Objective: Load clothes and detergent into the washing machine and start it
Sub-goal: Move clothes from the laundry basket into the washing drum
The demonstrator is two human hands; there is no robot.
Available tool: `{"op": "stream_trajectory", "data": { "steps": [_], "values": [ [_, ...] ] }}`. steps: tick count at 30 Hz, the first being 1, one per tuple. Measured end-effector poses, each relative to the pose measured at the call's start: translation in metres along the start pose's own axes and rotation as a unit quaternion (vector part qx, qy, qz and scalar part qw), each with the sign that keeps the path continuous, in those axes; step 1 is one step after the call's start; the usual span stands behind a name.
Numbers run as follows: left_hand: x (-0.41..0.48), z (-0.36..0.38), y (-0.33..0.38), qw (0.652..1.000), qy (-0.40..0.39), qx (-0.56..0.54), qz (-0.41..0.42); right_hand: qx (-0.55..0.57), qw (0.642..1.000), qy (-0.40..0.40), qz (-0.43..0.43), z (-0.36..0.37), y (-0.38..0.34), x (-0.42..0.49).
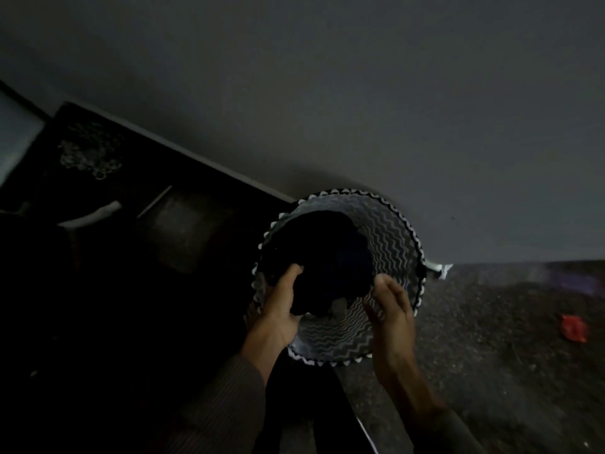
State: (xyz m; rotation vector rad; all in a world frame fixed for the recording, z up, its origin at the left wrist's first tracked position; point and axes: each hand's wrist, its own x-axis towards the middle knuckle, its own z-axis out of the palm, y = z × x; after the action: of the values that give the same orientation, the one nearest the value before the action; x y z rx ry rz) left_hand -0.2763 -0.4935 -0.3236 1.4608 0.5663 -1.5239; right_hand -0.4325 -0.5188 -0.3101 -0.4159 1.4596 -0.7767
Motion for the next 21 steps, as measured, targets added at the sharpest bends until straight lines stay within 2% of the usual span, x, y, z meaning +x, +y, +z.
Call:
{"op": "stream_trajectory", "data": {
  "steps": [2, 6, 9, 12, 17, 21],
  "values": [
    [-0.021, 0.002, -0.001, 0.998, -0.042, -0.045, 0.008, -0.003, 0.999, -0.016, 0.036, 0.003, -0.011, -0.006],
    [-0.060, 0.002, -0.006, 0.987, -0.099, -0.125, -0.001, 0.106, 0.981, -0.104, 0.126, 0.013, -0.038, -0.024],
    [-0.085, -0.001, -0.007, 0.987, -0.110, -0.113, 0.012, 0.188, 0.960, -0.160, 0.135, 0.020, -0.050, -0.037],
    [-0.113, -0.005, 0.000, 0.988, -0.113, -0.102, 0.018, 0.202, 0.947, -0.204, 0.145, 0.025, -0.061, -0.052],
    [-0.157, -0.007, 0.021, 0.997, -0.068, 0.020, 0.040, 0.192, 0.930, -0.273, 0.156, 0.030, -0.076, -0.077],
    [-0.186, -0.012, 0.036, 0.980, 0.035, 0.110, 0.165, 0.156, 0.943, -0.247, 0.156, 0.050, -0.107, -0.115]
  ]
}}
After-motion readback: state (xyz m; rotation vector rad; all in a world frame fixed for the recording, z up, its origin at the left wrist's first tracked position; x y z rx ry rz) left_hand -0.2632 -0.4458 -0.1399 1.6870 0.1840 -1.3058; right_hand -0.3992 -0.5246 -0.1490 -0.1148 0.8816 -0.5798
